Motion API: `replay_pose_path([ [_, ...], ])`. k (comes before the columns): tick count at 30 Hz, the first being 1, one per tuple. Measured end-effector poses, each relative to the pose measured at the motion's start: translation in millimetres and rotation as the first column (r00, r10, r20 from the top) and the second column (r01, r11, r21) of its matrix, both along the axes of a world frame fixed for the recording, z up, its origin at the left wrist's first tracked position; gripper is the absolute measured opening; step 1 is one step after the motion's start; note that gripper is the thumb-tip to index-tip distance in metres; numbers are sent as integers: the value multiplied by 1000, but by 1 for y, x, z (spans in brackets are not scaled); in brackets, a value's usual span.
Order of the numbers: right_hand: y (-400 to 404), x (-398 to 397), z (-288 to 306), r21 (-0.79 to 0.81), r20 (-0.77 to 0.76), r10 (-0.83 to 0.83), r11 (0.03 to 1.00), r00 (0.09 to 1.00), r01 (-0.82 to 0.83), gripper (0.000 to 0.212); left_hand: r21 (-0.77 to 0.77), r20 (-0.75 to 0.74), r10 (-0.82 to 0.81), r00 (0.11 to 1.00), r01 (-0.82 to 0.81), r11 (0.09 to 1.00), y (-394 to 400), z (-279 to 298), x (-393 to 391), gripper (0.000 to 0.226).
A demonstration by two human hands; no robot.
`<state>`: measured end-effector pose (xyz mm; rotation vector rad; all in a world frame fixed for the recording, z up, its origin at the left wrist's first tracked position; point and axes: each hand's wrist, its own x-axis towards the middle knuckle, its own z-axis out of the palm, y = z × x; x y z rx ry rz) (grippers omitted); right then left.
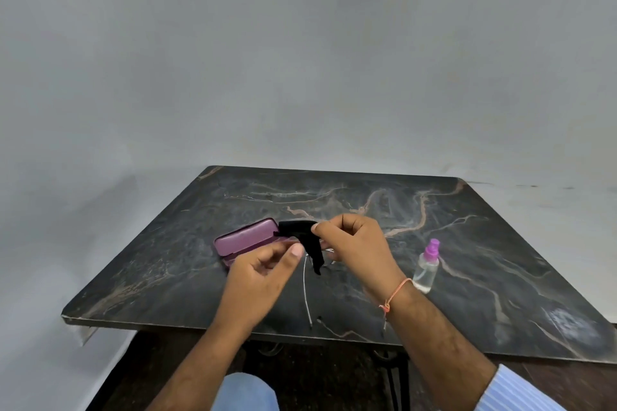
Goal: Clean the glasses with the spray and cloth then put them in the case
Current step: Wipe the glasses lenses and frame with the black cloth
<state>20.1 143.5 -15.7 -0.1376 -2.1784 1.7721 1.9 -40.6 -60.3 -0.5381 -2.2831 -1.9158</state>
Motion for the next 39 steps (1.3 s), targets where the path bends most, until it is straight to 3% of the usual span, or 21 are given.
replay_pose_path([
  [3,4,13,-3,-12,-24,-34,999,999,34,31,101,86,-53,995,44,994,23,8,7,36],
  [6,13,25,-7,-64,-21,-52,997,998,50,37,197,159,-79,984,47,979,33,10,8,13],
  [9,20,33,-13,-154,19,17,988,1000,-14,39,273,217,-138,966,75,959,37,12,8,17],
  [13,26,42,-15,-343,81,155,932,985,-118,38,280,233,-183,955,114,953,40,17,7,22],
  [17,33,50,-9,-358,105,310,898,945,-255,31,235,228,-257,939,203,950,40,25,7,30],
  [21,40,47,-17,-404,96,305,882,947,-243,22,241,207,-262,943,210,948,41,29,4,32],
  [27,48,44,-27,-445,-45,309,845,950,-296,32,189,44,-296,954,283,940,39,23,5,28],
  [31,52,43,-29,-365,-148,307,866,940,-340,19,118,-76,-285,956,292,949,38,19,4,26],
  [36,55,45,-25,-282,-227,316,884,921,-373,26,23,-227,-308,924,322,947,35,17,-2,22],
  [39,54,45,-22,-251,-278,348,873,895,-418,23,-18,-277,-345,897,354,935,33,18,-6,48],
])
